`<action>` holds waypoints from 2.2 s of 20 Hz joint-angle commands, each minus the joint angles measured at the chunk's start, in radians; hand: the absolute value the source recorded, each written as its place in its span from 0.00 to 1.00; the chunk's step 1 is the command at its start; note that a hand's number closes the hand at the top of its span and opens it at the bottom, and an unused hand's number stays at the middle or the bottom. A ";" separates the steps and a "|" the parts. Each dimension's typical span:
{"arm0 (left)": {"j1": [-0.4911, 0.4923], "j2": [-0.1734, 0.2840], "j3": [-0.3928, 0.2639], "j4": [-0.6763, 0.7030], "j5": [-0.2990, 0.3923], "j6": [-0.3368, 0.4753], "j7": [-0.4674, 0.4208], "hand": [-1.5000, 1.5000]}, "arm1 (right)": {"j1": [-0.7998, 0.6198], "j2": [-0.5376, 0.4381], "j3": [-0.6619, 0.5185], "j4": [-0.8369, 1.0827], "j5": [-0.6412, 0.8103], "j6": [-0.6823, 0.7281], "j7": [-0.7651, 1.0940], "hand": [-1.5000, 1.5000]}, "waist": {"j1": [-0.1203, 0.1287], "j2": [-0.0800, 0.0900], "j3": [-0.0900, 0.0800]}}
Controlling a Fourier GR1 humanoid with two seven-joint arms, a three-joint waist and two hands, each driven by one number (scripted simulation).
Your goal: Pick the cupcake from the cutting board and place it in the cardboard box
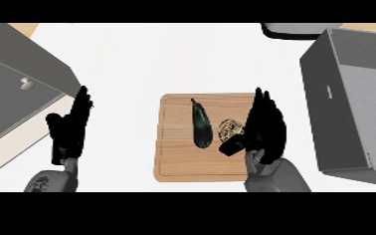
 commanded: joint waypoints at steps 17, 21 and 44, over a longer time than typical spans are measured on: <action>-0.001 0.027 0.041 0.021 0.009 -0.052 -0.023 0.50 | -0.053 0.012 0.026 0.199 -0.050 -0.068 0.238 0.00 | 0.001 -0.001 0.001; -0.013 -0.011 0.017 0.004 -0.022 -0.004 0.002 0.50 | -0.099 0.012 -0.009 0.232 -0.081 -0.056 0.238 0.00 | -0.002 -0.001 0.002; -0.003 -0.009 0.059 -0.013 -0.022 -0.045 0.018 0.50 | -0.165 0.013 0.054 0.444 -0.019 -0.245 0.101 1.00 | -0.002 -0.001 0.002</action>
